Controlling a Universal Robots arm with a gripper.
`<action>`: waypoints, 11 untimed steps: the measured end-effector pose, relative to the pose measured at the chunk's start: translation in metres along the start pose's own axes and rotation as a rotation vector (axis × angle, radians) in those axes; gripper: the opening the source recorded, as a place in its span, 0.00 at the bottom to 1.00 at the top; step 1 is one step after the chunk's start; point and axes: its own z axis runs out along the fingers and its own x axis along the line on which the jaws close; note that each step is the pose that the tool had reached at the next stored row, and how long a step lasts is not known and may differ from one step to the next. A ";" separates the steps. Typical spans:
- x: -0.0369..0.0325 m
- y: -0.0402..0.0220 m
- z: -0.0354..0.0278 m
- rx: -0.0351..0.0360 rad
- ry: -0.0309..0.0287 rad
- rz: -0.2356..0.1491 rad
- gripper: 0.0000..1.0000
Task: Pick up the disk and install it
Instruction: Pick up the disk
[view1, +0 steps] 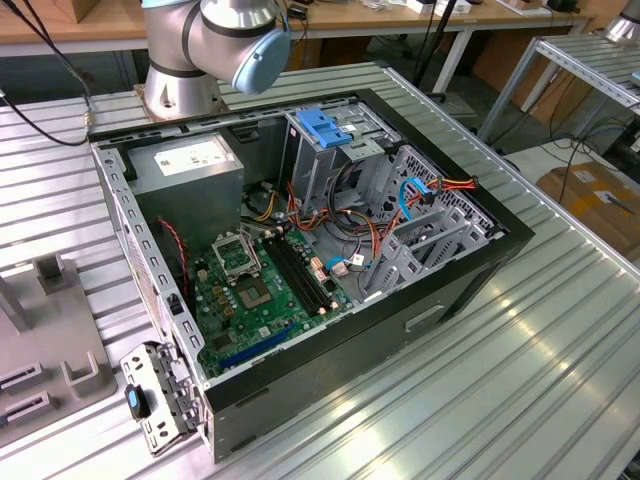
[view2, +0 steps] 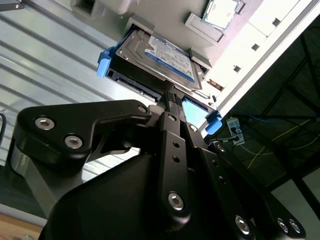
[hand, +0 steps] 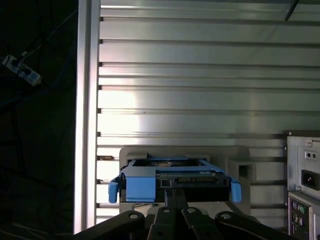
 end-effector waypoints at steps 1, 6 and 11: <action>0.0000 0.0000 0.0000 -0.0002 0.0002 -0.007 0.11; 0.0000 0.0000 0.0000 -0.0016 0.0023 -0.065 0.11; 0.0000 0.0000 0.0000 -0.0023 0.0036 -0.098 0.11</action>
